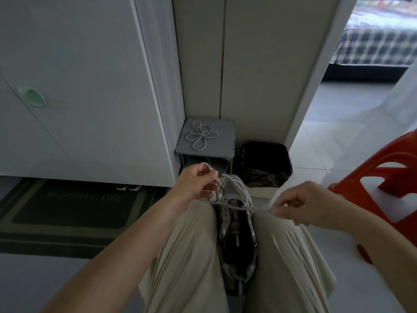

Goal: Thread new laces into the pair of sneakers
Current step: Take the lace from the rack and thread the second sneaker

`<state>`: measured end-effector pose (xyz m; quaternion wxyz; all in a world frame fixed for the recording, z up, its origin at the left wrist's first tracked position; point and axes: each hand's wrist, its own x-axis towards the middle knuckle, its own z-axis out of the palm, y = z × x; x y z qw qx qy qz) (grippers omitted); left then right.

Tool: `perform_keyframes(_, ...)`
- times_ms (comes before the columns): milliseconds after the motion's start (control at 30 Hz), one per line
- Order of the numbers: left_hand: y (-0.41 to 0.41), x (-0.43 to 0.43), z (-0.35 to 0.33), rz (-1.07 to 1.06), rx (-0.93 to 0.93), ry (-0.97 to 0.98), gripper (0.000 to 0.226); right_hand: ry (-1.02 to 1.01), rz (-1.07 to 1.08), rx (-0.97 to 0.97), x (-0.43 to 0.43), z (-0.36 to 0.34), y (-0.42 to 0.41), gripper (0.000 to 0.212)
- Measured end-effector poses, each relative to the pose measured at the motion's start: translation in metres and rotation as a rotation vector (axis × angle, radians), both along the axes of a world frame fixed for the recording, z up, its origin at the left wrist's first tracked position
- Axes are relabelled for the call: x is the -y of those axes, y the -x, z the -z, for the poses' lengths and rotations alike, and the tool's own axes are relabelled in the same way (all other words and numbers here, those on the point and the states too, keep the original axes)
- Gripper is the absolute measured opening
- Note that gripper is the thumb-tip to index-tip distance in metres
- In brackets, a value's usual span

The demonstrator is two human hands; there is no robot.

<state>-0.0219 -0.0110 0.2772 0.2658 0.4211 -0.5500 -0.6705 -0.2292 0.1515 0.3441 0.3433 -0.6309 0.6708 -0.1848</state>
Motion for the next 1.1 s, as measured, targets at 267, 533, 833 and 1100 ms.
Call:
perform_keyframes(267,0.001,-0.008,-0.005,0.033,-0.006,-0.002,0.011,-0.476,-0.168,-0.118,-0.035,-0.011,0.029,0.047)
perform_keyframes(533,0.003,-0.01,-0.005,0.043,0.005,0.0,0.011,-0.104,-0.018,-0.371,-0.01,0.016,0.001,0.021)
perform_keyframes(833,0.002,-0.013,-0.001,0.043,-0.018,0.027,0.007,0.127,-0.002,-0.584,0.027,0.066,-0.072,0.032)
perform_keyframes(1100,-0.008,-0.003,0.014,0.041,0.184,0.23,0.009,0.052,-0.202,-0.595,0.0,0.024,-0.052,0.021)
